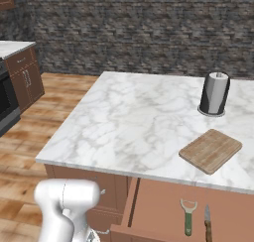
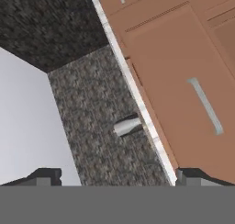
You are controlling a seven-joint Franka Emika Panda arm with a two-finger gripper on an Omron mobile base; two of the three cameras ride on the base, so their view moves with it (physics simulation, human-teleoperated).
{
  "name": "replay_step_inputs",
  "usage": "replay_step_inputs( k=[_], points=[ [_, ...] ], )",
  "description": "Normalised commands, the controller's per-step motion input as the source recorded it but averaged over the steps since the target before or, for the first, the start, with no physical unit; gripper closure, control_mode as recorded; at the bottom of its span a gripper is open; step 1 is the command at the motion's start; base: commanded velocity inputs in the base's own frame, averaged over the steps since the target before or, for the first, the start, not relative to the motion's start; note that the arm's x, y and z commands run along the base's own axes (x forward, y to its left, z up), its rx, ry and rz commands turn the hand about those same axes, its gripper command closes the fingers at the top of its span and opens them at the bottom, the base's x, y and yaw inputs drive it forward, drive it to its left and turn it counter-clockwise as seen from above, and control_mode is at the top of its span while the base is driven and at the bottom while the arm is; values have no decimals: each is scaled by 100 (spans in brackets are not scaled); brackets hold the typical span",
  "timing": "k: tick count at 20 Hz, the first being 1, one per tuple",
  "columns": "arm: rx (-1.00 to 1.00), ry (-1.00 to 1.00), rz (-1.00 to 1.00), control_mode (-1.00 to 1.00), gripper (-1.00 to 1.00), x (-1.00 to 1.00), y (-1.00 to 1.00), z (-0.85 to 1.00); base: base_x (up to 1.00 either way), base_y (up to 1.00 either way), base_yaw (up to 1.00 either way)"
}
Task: Open the drawer on the right and place the cutting tools on the cutting board.
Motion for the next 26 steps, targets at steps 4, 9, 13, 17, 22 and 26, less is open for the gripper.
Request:
replay_step_inputs(
  k=[4, 9, 13, 17, 22, 26],
  points=[
    [-5, 0, 0, -100, -100, -21, 37, 60, 0, 0, 0],
    [-12, 0, 0, -100, -100, -18, 39, 78, 0, 0, 0],
    [-14, 2, 0, -100, -100, -10, 41, 90, 0, 0, 0],
    [-14, 6, 0, -100, -100, -3, 44, 82, 0, 0, 0],
    [-15, 7, 0, -100, -100, 0, 57, 76, 0, 0, 0],
    [-18, 4, 0, -100, -100, 0, 64, 83, 0, 0, 0]
  ],
)
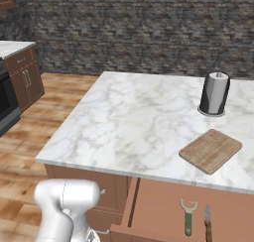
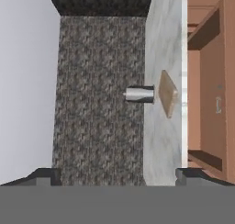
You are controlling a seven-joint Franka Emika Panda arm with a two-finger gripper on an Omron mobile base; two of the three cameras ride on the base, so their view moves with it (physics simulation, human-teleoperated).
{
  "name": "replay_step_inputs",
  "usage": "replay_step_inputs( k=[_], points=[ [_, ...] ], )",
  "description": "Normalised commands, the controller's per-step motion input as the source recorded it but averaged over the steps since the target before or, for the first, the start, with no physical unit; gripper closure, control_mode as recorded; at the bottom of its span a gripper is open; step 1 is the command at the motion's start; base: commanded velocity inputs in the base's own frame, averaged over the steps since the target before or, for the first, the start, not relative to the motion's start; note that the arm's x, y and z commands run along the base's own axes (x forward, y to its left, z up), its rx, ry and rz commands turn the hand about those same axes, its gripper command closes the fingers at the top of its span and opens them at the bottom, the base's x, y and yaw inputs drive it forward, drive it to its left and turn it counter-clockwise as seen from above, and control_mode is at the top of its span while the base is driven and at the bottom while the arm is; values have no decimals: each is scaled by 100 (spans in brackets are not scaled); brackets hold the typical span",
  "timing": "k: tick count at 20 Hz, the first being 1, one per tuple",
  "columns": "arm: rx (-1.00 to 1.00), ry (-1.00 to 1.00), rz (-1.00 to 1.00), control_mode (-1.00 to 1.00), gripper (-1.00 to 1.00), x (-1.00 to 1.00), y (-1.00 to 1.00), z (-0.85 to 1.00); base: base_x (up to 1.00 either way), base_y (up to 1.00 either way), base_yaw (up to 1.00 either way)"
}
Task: Open the drawer on the right and place the cutting tools on the cutting board.
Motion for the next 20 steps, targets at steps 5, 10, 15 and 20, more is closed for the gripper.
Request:
replay_step_inputs(
  k=[5, 10, 15, 20],
  points=[
    [-19, 0, 0, -100, -100, 0, 57, 85, 0, 0, 0],
    [-18, 0, 0, -100, -100, 5, 56, 73, 0, 0, 0],
    [-21, 3, 0, -100, -100, 19, 68, 62, 0, 0, 0],
    [-24, 5, 0, -100, -100, 20, 73, 56, 0, 0, 0]
  ],
)
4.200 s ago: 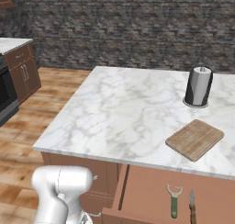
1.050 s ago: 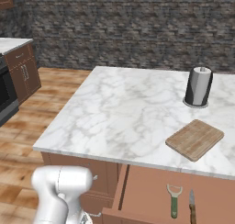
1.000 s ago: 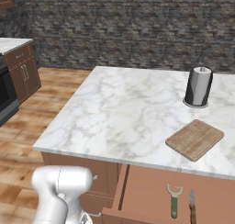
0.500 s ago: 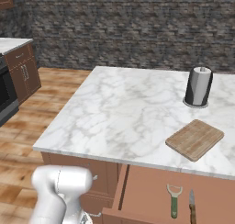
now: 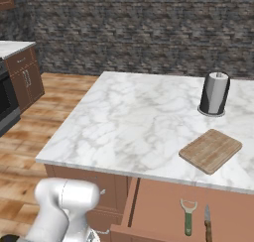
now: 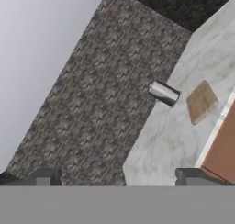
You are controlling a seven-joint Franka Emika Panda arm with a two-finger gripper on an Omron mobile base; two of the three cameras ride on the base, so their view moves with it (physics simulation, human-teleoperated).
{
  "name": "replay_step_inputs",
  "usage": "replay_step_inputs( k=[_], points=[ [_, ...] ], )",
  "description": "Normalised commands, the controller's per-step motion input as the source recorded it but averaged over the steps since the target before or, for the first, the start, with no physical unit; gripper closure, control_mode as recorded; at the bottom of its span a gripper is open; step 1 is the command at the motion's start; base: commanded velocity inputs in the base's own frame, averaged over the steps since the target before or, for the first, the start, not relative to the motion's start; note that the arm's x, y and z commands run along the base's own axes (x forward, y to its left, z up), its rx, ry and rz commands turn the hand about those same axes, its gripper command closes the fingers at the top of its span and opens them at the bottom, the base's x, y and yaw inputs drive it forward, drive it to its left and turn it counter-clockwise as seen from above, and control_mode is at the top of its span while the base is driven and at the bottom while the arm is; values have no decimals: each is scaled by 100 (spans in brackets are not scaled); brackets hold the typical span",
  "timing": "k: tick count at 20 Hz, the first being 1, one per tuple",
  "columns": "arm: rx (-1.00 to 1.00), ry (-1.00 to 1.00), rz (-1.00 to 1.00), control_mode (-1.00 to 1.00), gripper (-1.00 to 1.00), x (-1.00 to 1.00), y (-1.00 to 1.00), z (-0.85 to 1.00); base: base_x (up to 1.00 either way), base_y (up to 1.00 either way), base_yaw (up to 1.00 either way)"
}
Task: Open the drawer on the right and place the cutting tools on the cutting board.
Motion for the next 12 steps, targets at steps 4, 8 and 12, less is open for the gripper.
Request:
replay_step_inputs(
  k=[4, 8, 12],
  points=[
    [-25, 0, 0, -100, -100, 23, 65, 68, 0, 0, 0],
    [-15, 0, 0, -100, -100, 7, 53, 50, 0, 0, 0],
    [-10, 0, 0, -100, -100, 41, 42, 28, 0, 0, 0]
  ],
)
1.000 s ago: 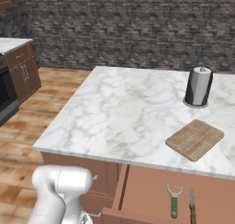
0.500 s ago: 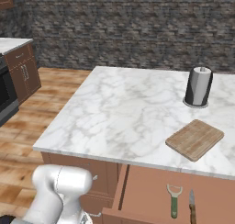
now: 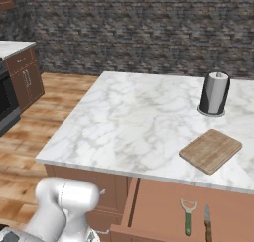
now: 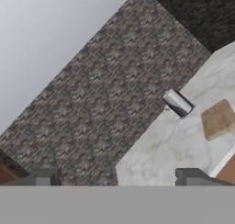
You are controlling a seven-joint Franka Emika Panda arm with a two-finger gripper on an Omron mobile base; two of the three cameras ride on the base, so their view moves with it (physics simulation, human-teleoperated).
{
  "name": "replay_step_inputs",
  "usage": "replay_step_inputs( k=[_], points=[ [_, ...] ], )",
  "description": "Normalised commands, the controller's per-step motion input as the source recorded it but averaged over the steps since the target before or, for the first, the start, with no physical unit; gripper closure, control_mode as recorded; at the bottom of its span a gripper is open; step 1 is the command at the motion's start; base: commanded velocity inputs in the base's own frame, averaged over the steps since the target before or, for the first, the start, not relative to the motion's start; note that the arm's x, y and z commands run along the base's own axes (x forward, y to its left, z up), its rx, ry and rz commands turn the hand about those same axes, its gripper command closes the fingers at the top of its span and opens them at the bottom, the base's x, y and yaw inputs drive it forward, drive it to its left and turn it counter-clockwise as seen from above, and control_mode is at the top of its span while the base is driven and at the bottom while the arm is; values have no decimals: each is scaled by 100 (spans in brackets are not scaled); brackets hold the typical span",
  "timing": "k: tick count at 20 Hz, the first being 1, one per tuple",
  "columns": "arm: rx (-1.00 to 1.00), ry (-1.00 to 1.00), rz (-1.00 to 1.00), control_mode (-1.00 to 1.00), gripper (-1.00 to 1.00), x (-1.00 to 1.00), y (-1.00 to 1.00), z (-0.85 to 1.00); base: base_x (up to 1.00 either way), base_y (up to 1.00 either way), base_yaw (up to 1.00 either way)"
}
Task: Open the drawer on the right and place the cutting tools on the cutting board.
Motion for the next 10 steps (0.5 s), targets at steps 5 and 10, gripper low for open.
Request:
replay_step_inputs(
  k=[5, 10],
  points=[
    [-5, 0, 0, -100, -100, 59, 28, 17, 0, 0, 0],
    [-8, 5, 0, -100, -100, 71, 17, 19, 0, 0, 0]
  ],
)
